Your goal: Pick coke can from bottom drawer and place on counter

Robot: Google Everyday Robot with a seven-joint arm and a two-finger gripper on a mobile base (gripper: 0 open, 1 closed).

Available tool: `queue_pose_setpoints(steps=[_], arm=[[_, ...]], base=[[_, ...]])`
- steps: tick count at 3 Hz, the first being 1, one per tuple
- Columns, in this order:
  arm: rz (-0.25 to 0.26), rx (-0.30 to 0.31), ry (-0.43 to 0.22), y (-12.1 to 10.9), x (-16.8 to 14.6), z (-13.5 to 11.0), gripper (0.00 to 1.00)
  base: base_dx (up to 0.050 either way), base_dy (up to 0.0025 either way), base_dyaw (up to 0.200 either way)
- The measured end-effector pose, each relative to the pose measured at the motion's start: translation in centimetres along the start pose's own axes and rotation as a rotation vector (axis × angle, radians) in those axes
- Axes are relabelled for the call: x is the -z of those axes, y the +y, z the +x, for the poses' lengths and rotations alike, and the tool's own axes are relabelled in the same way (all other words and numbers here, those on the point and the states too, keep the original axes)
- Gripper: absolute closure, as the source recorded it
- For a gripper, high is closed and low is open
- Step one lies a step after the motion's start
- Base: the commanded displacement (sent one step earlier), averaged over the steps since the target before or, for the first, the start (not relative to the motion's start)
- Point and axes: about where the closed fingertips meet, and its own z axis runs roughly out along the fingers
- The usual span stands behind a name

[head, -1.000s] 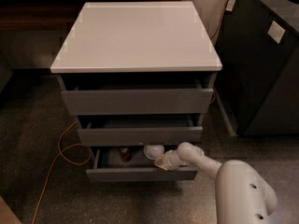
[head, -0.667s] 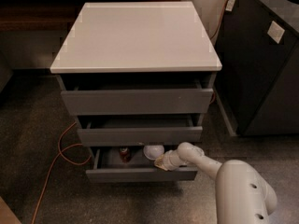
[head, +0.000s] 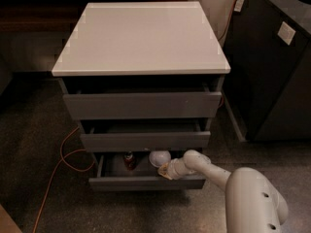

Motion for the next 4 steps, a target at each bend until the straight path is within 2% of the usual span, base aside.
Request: queue_pose_setpoints(steps=[2, 3, 4], arm=[[0.0, 0.0, 0.0, 0.0, 0.2, -0.2, 1.0], [-0.013, 0.0, -0.026, 1.1, -0.5, -0.7, 1.0], [-0.015, -0.001, -0.024, 1.0, -0.3, -1.0, 1.0]], base=[[0.0, 0.0, 0.0], [0.0, 0.0, 0.0], [0.0, 0.0, 0.0]])
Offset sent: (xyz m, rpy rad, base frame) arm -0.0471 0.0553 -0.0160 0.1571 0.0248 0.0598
